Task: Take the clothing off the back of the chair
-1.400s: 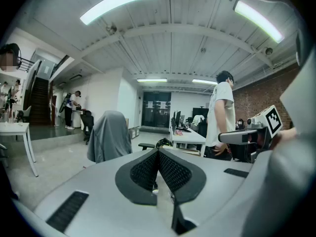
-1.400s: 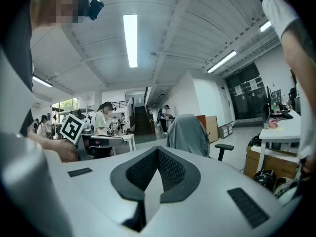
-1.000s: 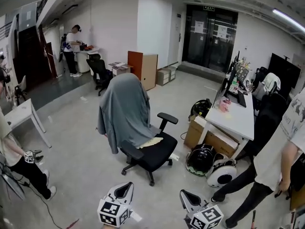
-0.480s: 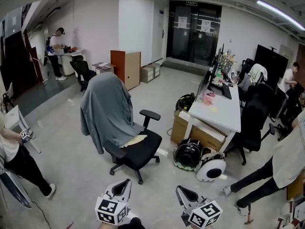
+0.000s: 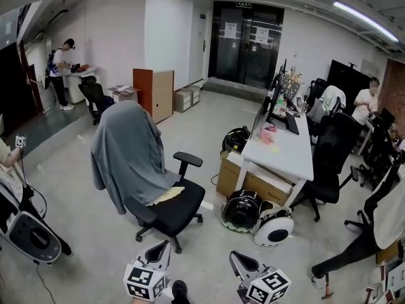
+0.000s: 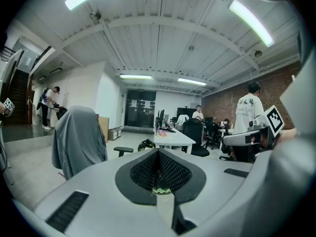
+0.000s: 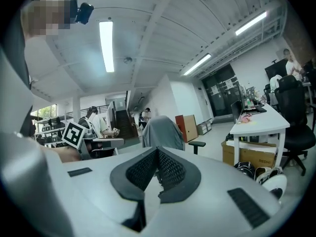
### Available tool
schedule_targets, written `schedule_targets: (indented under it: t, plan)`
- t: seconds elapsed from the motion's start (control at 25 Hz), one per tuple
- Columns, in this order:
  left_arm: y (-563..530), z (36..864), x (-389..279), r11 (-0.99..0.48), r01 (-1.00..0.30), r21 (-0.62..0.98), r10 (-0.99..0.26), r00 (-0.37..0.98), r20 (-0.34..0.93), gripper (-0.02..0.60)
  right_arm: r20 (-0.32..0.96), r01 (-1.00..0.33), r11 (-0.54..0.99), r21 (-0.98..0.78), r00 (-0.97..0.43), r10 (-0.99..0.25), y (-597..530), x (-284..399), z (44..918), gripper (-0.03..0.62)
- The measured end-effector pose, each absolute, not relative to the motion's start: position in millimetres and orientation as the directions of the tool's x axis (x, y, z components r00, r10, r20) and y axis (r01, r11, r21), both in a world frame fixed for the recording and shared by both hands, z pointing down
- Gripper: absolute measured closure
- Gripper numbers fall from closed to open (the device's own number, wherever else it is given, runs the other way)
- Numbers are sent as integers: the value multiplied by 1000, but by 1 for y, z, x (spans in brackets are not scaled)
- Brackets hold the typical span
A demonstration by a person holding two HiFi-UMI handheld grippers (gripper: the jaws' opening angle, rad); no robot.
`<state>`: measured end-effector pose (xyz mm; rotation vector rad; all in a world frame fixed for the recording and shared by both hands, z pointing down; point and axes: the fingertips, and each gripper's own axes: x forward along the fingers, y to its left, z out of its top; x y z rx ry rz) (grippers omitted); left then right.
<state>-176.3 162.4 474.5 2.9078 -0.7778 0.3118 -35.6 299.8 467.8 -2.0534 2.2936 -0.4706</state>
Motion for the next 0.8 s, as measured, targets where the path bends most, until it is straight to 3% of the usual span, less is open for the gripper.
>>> schedule_targets:
  t: [0.8]
  plan:
    - [-34,495,-117,-881,-467,81,-435,864,252,578,265,-966,35,-255,-104,-959,108,8,489,579]
